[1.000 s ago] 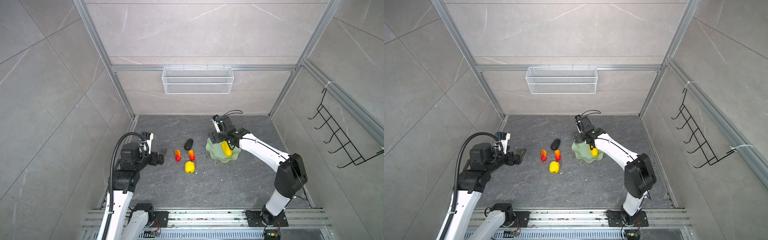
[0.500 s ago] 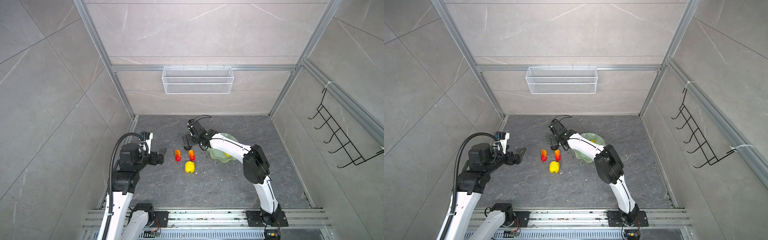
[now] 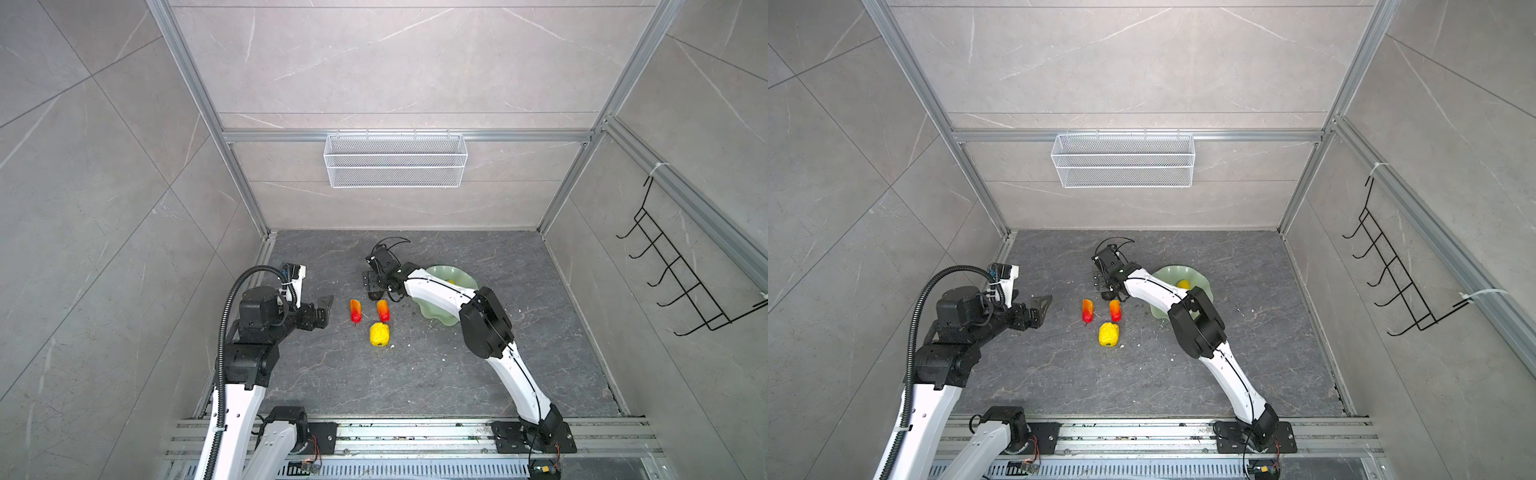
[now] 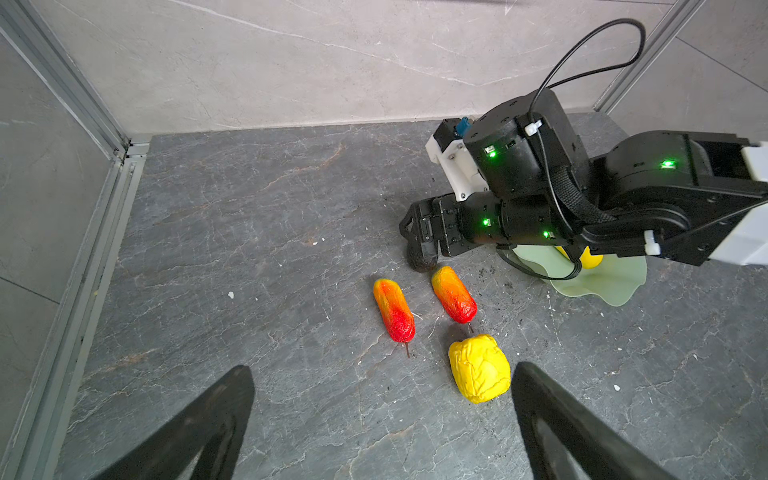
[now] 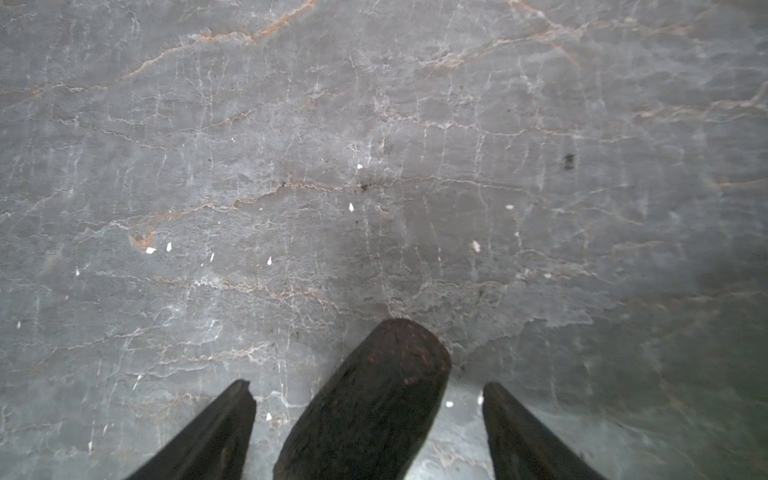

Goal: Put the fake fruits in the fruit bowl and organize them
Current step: 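Move the right gripper to the dark avocado and grasp it, then lower the avocado into the bowl beside the banana and release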

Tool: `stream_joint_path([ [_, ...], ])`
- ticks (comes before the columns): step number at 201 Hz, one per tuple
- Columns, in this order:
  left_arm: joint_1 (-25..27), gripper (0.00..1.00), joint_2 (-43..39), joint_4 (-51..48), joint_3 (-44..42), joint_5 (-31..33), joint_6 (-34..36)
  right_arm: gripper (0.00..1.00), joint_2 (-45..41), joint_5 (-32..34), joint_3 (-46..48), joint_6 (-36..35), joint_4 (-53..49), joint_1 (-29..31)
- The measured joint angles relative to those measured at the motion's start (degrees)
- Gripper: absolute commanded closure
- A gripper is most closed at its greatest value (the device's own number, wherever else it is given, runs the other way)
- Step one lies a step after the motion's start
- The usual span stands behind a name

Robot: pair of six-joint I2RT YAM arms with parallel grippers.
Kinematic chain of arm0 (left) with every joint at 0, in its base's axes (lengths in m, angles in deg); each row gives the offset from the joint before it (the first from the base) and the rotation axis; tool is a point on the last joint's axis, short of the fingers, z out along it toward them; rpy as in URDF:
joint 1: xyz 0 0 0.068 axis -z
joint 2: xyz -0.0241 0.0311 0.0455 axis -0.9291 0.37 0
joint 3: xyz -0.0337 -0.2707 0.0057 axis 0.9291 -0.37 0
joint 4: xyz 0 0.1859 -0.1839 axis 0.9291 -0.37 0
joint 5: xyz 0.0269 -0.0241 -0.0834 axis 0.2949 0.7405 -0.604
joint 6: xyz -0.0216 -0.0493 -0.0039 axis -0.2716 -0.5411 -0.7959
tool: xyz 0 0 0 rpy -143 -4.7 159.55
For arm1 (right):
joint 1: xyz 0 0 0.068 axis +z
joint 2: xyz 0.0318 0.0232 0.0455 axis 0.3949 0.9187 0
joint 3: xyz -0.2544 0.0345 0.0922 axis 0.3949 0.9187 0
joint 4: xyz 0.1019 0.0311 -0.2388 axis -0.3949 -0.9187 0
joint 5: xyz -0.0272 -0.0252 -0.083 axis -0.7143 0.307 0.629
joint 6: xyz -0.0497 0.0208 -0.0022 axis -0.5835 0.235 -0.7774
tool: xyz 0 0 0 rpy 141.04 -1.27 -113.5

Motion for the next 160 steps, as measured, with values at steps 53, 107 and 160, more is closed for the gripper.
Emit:
stream_joint_path([
  [53, 0.0, 0.00, -0.6, 0.0, 0.0, 0.0, 0.0, 0.36, 3.2, -0.9, -1.7, 2.1, -0.7, 0.0],
  [107, 0.0, 0.00, -0.6, 0.0, -0.1, 0.0, 0.0, 0.63, 3.2, -1.3, -1.9, 2.0, -0.9, 0.0],
  [160, 0.0, 0.00, -0.6, 0.0, -0.2, 0.0, 0.0, 0.65, -7.6, -1.5, 8.3, -4.0, 1.3, -0.3],
])
